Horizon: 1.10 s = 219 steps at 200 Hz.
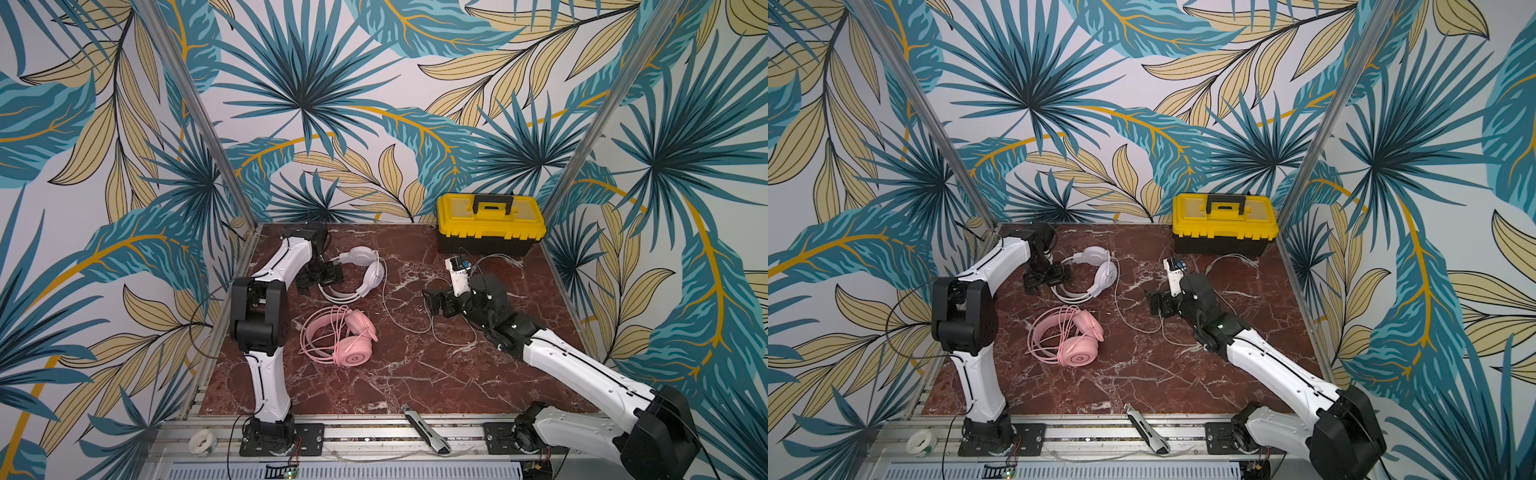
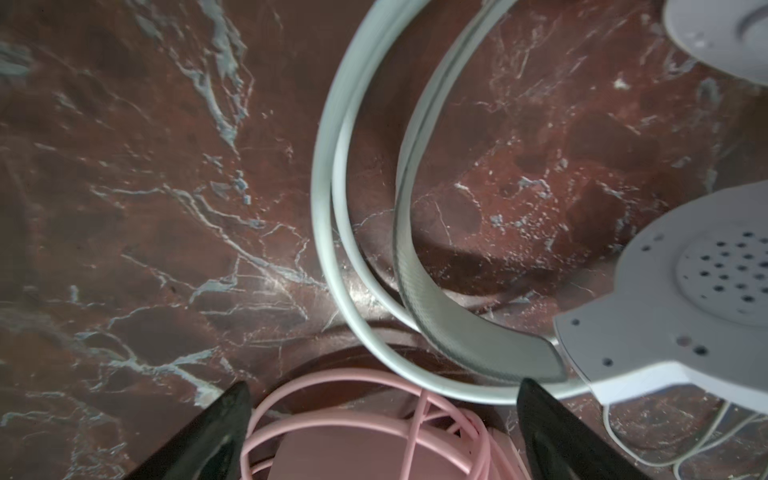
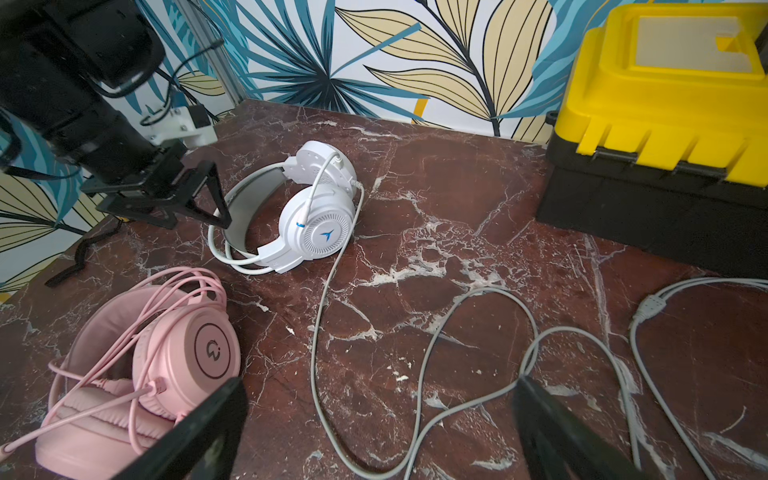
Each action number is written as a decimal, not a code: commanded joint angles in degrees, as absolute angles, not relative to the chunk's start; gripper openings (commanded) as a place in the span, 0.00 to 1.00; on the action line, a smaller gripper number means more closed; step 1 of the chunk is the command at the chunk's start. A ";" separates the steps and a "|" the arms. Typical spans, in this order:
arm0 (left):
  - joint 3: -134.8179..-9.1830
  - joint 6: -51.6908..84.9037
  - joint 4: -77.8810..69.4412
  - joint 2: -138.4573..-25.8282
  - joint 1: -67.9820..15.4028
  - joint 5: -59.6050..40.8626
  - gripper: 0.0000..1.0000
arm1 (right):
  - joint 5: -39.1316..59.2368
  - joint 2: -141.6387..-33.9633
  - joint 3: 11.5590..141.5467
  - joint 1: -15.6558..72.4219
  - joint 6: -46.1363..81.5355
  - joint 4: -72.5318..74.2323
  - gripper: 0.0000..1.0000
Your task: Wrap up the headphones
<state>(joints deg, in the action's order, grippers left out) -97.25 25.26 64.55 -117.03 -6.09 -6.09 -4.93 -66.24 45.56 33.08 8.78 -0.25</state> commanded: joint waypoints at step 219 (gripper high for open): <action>-102.12 31.90 59.56 -129.53 -4.92 -5.01 0.53 | -8.06 -64.20 43.46 33.02 6.56 -0.94 1.00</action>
<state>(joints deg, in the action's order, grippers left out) -103.66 30.68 60.97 -128.51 -5.34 -3.90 -6.48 -65.56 44.77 33.08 7.75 -0.12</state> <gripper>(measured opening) 0.522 0.994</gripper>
